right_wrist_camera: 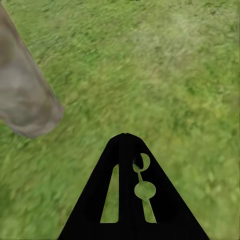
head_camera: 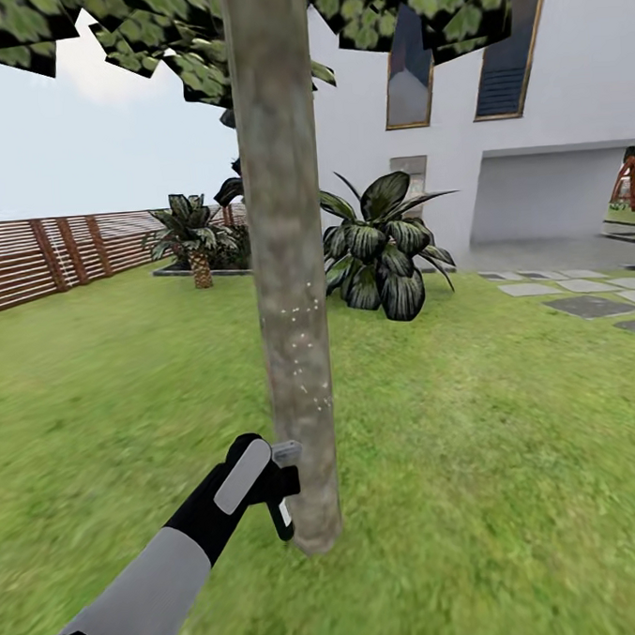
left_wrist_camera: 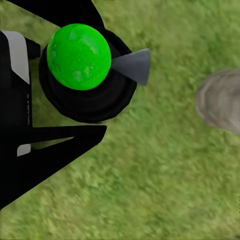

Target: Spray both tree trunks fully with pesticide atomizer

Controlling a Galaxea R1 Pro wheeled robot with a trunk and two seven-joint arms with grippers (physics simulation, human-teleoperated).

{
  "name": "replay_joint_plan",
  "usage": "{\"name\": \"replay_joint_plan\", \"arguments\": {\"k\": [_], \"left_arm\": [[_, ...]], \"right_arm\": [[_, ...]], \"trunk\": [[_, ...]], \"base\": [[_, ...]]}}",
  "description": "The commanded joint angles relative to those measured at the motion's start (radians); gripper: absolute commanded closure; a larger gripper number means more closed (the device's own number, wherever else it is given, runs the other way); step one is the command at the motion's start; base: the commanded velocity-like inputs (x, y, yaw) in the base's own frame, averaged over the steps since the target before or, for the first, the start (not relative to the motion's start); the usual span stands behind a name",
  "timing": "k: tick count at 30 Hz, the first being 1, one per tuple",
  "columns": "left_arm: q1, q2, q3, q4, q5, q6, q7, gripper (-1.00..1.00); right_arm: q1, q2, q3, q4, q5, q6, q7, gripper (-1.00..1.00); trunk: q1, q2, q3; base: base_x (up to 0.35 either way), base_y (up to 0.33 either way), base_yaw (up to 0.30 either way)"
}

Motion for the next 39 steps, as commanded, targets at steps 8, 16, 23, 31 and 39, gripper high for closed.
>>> {"name": "replay_joint_plan", "arguments": {"k": [8, 16, 23, 31, 39], "left_arm": [[0.0, 0.001, -0.011, -0.001, 0.01, -0.001, 0.01, 1.0], [0.0, 0.001, -0.012, 0.0, 0.011, -0.001, 0.01, 1.0], [0.0, 0.001, -0.012, 0.0, 0.01, -0.002, 0.01, 1.0], [0.009, 0.001, -0.012, -0.004, 0.01, -0.002, 0.01, 1.0], [0.018, 0.001, -0.012, -0.008, 0.01, -0.002, 0.01, 1.0]], "right_arm": [[0.0, 0.0, 0.001, 0.002, -0.007, -0.003, 0.004, 1.0], [0.0, 0.001, 0.006, 0.002, -0.007, -0.003, 0.004, 1.0], [0.0, -0.001, 0.002, 0.002, -0.008, -0.003, 0.005, 1.0], [0.0, -0.002, 0.001, 0.002, -0.008, -0.003, 0.005, 1.0], [0.0, 0.001, 0.002, 0.002, -0.006, -0.003, 0.003, 1.0]], "trunk": [[0.001, -0.001, 0.0], [0.001, -0.001, 0.0], [0.001, -0.001, 0.0], [0.001, -0.001, 0.0], [0.001, -0.001, 0.0]], "base": [[0.279, 0.225, -0.249], [0.246, 0.255, -0.11], [0.11, 0.3, -0.192], [-0.143, 0.3, -0.26], [-0.232, 0.252, -0.103]]}}
